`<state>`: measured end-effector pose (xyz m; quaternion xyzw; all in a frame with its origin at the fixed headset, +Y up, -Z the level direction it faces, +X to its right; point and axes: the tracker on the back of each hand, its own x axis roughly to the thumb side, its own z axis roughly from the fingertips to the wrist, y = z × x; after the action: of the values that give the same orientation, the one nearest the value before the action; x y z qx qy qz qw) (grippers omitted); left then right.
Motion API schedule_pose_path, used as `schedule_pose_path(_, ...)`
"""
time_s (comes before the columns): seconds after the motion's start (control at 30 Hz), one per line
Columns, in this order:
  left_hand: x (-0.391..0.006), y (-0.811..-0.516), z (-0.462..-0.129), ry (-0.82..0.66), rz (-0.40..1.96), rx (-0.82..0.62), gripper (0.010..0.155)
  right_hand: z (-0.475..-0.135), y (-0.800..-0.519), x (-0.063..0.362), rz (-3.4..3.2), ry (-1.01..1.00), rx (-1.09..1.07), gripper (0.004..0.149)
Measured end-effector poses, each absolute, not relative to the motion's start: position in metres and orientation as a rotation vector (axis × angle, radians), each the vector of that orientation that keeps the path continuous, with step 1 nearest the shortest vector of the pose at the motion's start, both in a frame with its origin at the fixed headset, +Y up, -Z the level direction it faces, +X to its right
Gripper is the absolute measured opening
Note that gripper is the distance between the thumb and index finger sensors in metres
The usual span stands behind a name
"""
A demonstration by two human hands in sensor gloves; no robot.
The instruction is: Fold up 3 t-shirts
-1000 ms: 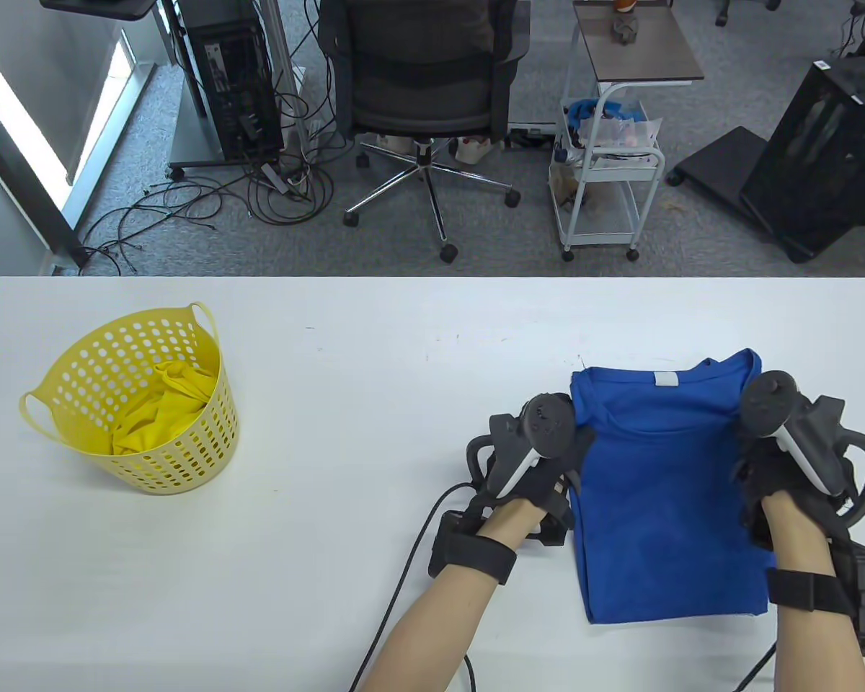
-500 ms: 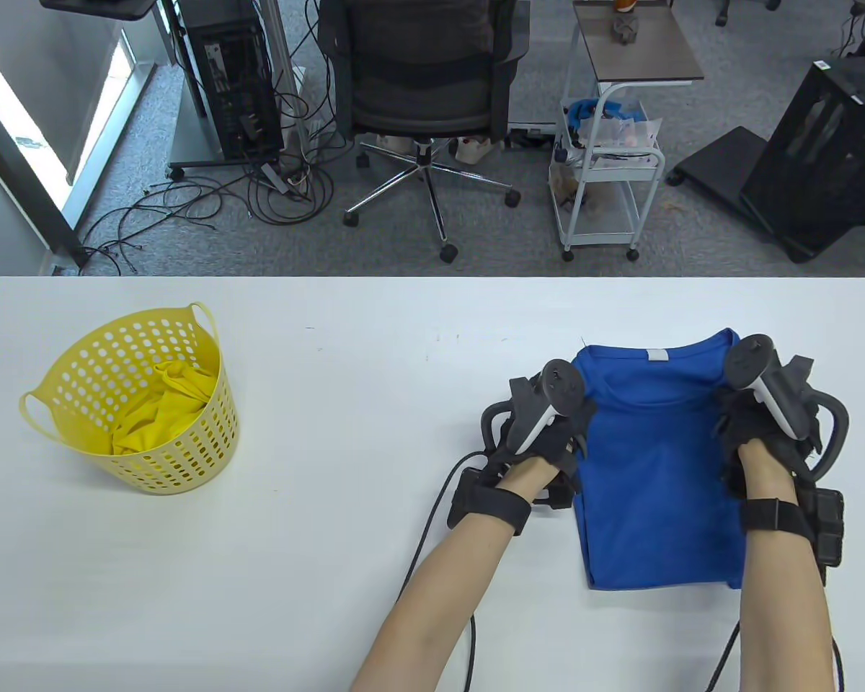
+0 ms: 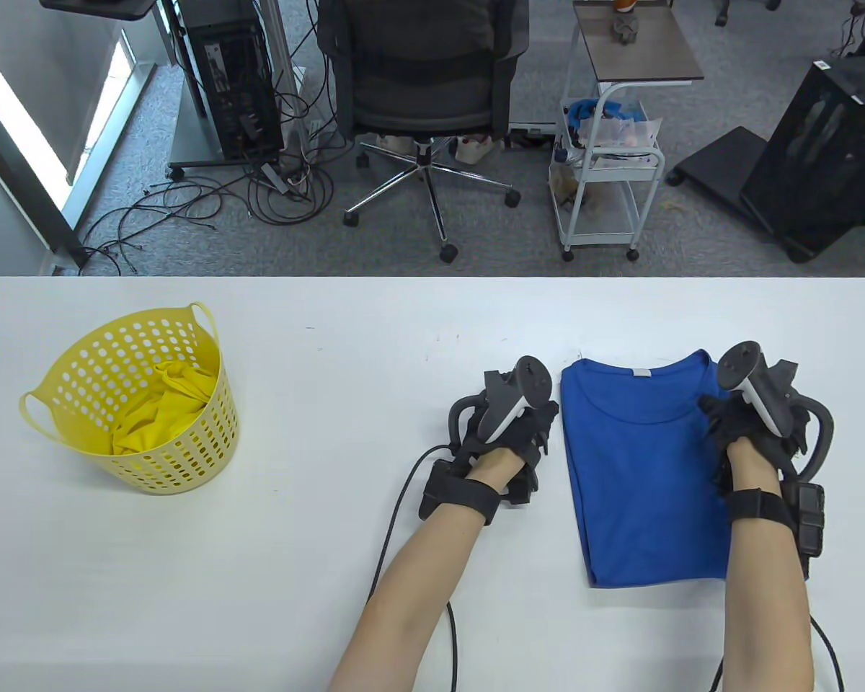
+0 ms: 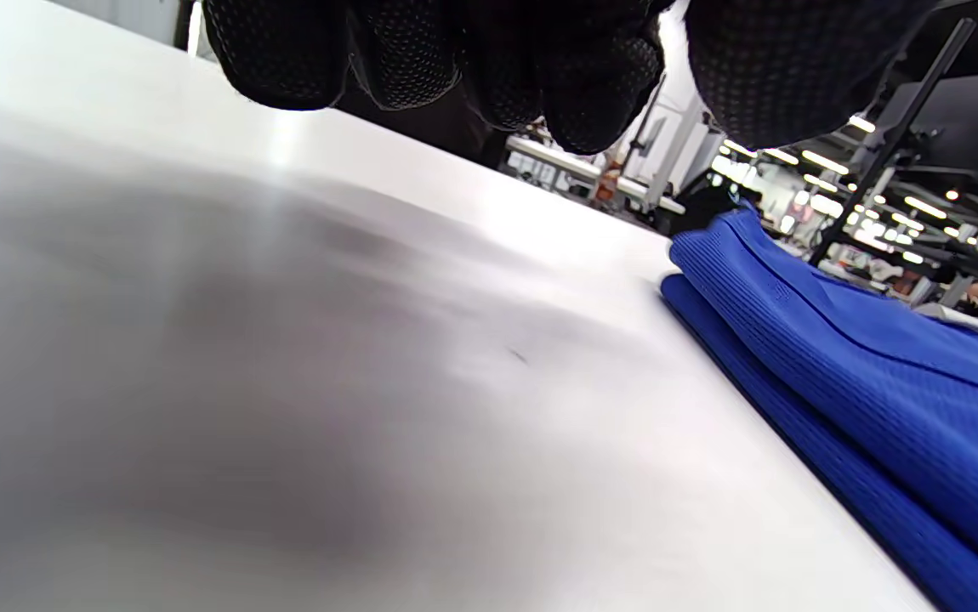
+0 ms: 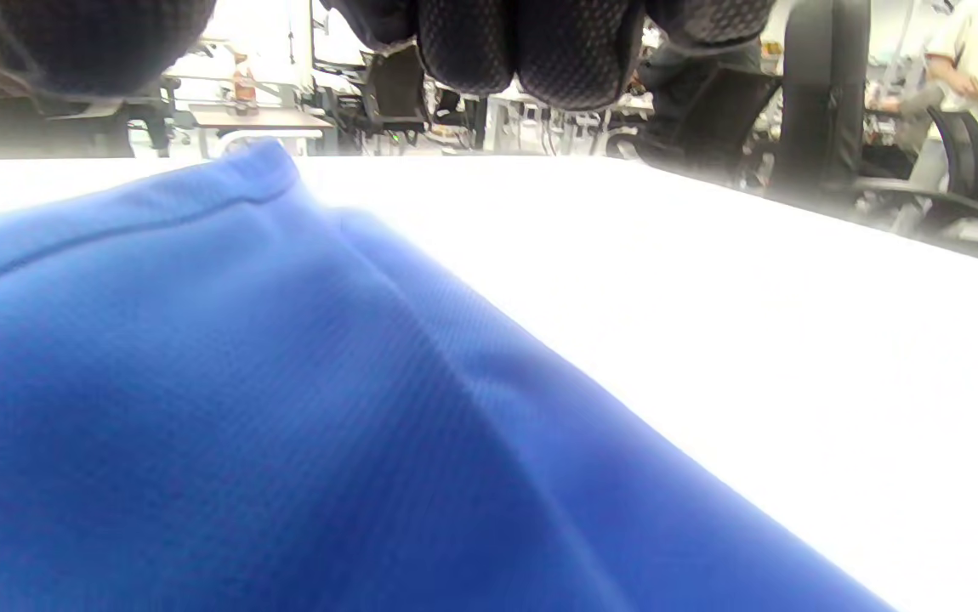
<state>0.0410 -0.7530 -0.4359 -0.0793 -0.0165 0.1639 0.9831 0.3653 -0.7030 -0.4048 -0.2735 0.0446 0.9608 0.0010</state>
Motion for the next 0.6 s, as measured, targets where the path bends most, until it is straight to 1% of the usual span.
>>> schedule_pose_path(0.07, 0.028, -0.746, -0.428, -0.006, 0.364, -0.2, 0.062, -0.394, -0.697, 0.356, 3.038, 0.121, -0.784, 0.074)
schedule_pose_path(0.1, 0.019, -0.74, -0.423, -0.013, 0.389, -0.188, 0.063, -0.386, -0.694, 0.346, 3.05, 0.144, -0.676, 0.074)
schedule_pose_path(0.17, 0.005, -0.73, -0.413, -0.018, 0.381, -0.173, 0.064, -0.373, -0.692, 0.332, 3.065, 0.122, -0.629, 0.075)
schedule_pose_path(0.23, -0.012, -0.719, -0.402, -0.031, 0.358, -0.165, 0.065, -0.359, -0.69, 0.313, 3.099, 0.094, -0.513, 0.074)
schedule_pose_path(0.27, -0.023, -0.711, -0.395, -0.037, 0.353, -0.139, 0.065, -0.348, -0.69, 0.299, 3.115, 0.098, -0.441, 0.074)
schedule_pose_path(0.37, -0.052, -0.694, -0.379, -0.044, 0.345, -0.094, 0.065, -0.333, -0.691, 0.277, 3.105, 0.099, -0.329, 0.075)
schedule_pose_path(0.5, -0.1, -0.662, -0.356, -0.065, 0.321, -0.007, 0.064, -0.311, -0.694, 0.242, 3.016, 0.077, -0.159, 0.075)
schedule_pose_path(0.6, -0.133, -0.639, -0.343, -0.082, 0.279, 0.048, 0.063, -0.302, -0.699, 0.226, 2.994, 0.056, -0.087, 0.076)
